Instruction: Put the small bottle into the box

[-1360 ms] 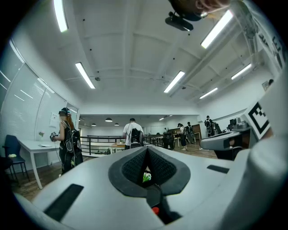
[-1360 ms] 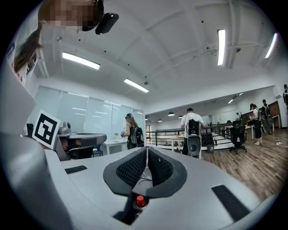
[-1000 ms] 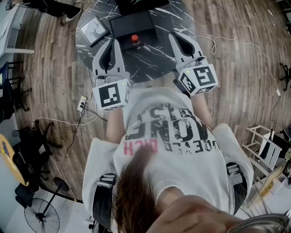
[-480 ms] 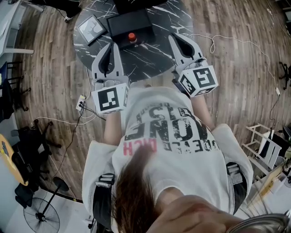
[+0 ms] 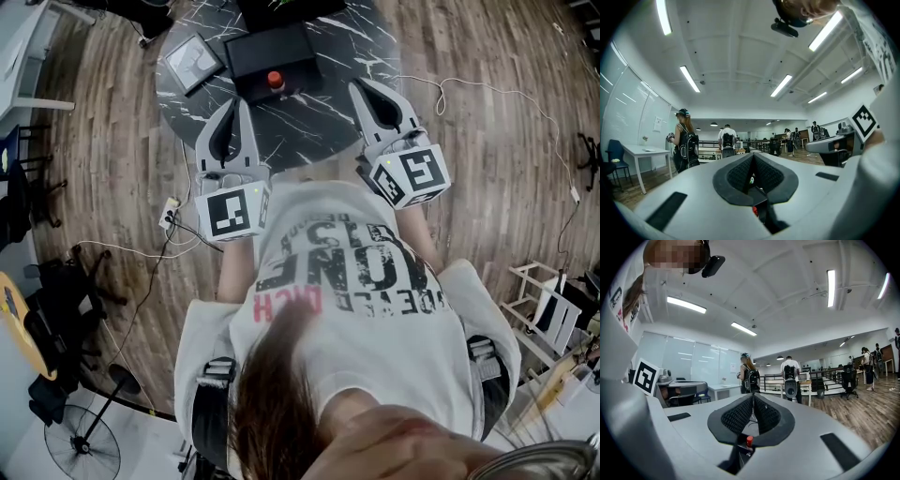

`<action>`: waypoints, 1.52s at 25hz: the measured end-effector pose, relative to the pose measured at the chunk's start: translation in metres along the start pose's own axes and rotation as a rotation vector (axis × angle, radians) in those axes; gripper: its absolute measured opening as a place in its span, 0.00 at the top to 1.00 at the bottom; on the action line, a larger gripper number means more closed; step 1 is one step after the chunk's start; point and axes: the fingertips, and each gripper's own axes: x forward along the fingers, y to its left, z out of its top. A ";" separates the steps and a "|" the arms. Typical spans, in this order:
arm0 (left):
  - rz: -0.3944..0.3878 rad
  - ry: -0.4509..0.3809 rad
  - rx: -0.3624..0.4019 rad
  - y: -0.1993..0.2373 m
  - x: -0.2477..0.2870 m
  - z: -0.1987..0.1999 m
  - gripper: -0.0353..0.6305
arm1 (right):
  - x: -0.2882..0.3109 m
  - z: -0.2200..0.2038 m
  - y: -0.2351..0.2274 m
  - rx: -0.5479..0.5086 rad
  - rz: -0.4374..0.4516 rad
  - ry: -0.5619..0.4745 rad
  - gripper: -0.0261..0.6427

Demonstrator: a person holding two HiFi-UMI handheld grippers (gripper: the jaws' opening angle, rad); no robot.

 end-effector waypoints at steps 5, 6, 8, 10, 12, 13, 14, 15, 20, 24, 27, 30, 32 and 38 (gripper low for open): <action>0.015 -0.006 -0.001 0.005 -0.008 0.002 0.94 | -0.004 0.001 0.007 0.002 0.010 0.002 0.95; 0.019 -0.006 -0.003 0.006 -0.009 0.002 0.94 | -0.005 0.000 0.008 0.003 0.011 0.005 0.95; 0.026 -0.008 -0.009 0.008 -0.010 0.002 0.94 | -0.006 -0.003 0.009 0.004 0.011 0.012 0.95; 0.028 -0.009 -0.011 0.008 -0.012 0.003 0.94 | -0.008 -0.005 0.011 0.008 0.011 0.020 0.95; 0.025 -0.007 -0.013 0.008 -0.013 0.002 0.94 | -0.009 -0.007 0.011 0.016 0.011 0.026 0.95; 0.024 -0.006 -0.017 0.007 -0.013 0.001 0.94 | -0.009 -0.007 0.011 0.019 0.010 0.026 0.95; 0.022 -0.005 -0.021 0.007 -0.013 0.000 0.94 | -0.009 -0.007 0.011 0.021 0.010 0.024 0.95; 0.021 -0.006 -0.025 0.006 -0.012 -0.001 0.94 | -0.008 -0.007 0.010 0.022 0.009 0.022 0.95; 0.013 -0.006 -0.031 0.003 -0.013 -0.001 0.94 | -0.008 -0.001 0.009 0.016 0.007 0.008 0.95; 0.014 -0.010 -0.035 0.004 -0.012 -0.001 0.94 | -0.009 -0.003 0.008 0.015 0.006 0.013 0.95; 0.015 -0.010 -0.037 0.003 -0.011 -0.001 0.94 | -0.009 -0.005 0.008 0.014 0.008 0.018 0.95; 0.017 -0.007 -0.039 0.003 -0.012 0.000 0.94 | -0.008 -0.004 0.009 0.013 0.017 0.020 0.95; 0.019 -0.005 -0.038 0.004 -0.011 -0.001 0.94 | -0.006 -0.004 0.009 0.014 0.022 0.019 0.95; 0.020 -0.002 -0.035 0.007 -0.008 -0.002 0.94 | -0.001 -0.004 0.009 0.014 0.033 0.020 0.95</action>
